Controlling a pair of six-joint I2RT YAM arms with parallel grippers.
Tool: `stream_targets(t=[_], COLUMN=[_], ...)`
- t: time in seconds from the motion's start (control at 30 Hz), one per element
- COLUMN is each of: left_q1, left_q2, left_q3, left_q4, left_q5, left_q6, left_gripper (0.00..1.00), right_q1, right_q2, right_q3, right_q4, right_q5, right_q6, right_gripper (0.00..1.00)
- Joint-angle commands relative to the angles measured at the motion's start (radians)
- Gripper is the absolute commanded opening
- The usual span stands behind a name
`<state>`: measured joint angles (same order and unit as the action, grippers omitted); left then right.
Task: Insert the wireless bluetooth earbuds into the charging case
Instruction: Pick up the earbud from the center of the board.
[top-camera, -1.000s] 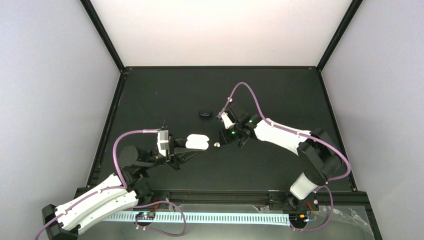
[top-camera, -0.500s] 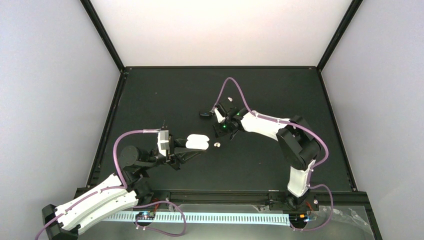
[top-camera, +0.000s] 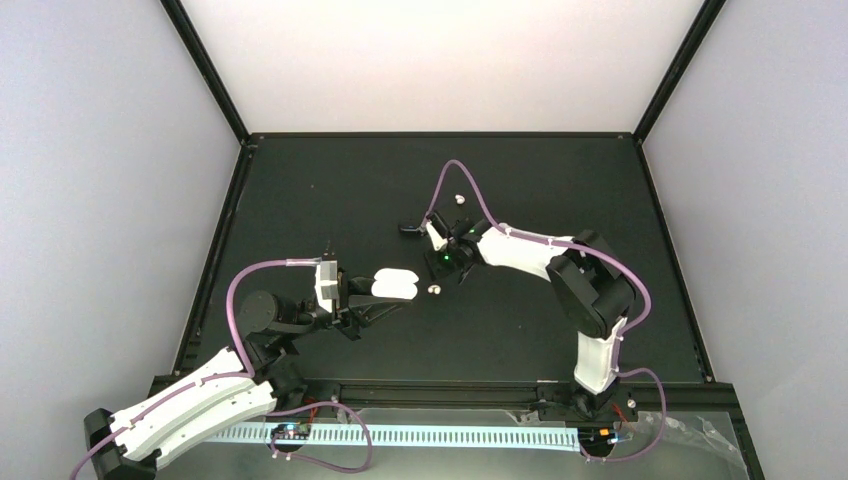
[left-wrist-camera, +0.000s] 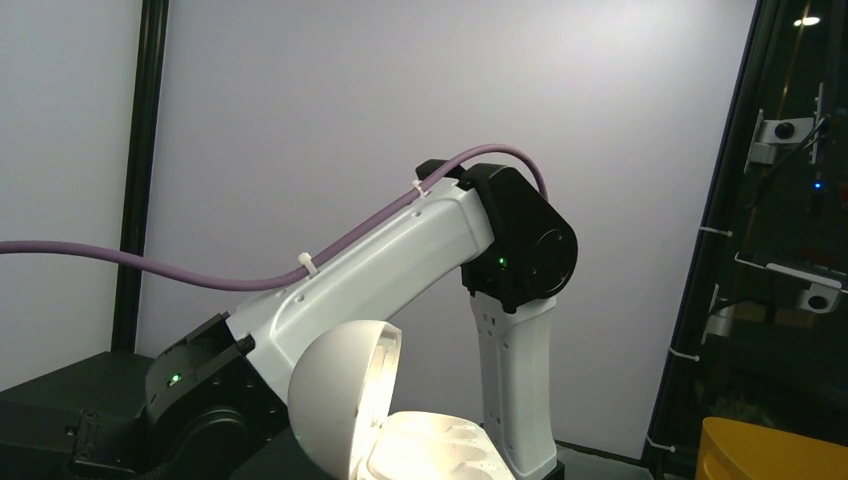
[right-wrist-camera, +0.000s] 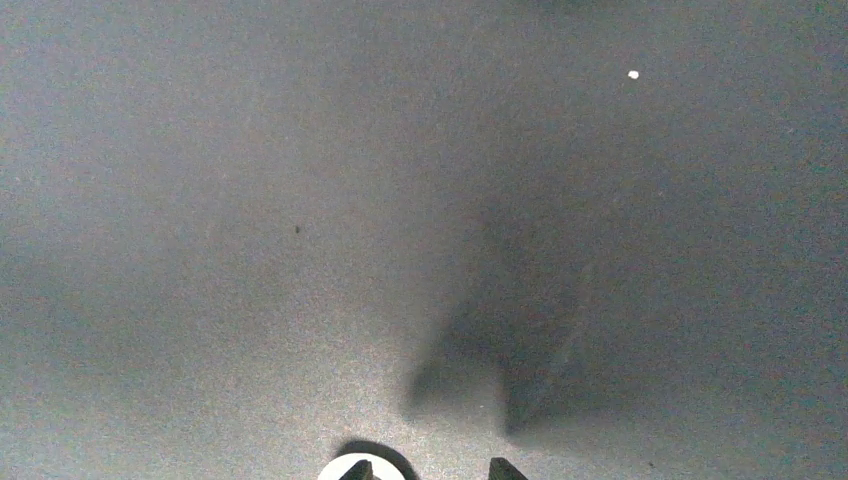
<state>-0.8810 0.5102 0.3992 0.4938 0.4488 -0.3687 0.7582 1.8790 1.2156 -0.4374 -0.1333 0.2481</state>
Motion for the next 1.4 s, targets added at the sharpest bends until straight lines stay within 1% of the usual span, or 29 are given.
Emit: stream_targets(t=[0.0,0.23,0.77,0.97,1.2,1.37], left_q1=[-0.003,-0.003,-0.003,-0.003,-0.003,-0.003], left_q2=[-0.010,-0.007,-0.004,-0.001,-0.001,-0.001], left_q3=[0.006,0.006,0.006,0.006,0.006,0.006], left_q4=[-0.004,0.000,0.003,0.004,0.004,0.004], left_q5=[-0.004,-0.002,0.002,0.002,0.004,0.006], left_q6=[0.015,0.011,0.007,0.005,0.004,0.002], left_gripper=[0.02,0.02,0.02,0.02,0.02,0.01], right_q1=[0.011,0.019,0.066,0.084,0.113,0.117], right_q2=[0.018,0.017,-0.022,-0.032,-0.029,-0.029], right_q3=[-0.012,-0.038,-0.093,-0.105,-0.104,-0.110], right_q4=[-0.015,-0.016,-0.014,-0.012,-0.016,-0.011], right_q5=[0.014,0.014,0.003,-0.004,-0.011,-0.015], right_q6=[-0.015,-0.017,-0.008,-0.002,0.008,0.016], right_gripper=[0.29,0.23,0.23,0.21,0.20,0.15])
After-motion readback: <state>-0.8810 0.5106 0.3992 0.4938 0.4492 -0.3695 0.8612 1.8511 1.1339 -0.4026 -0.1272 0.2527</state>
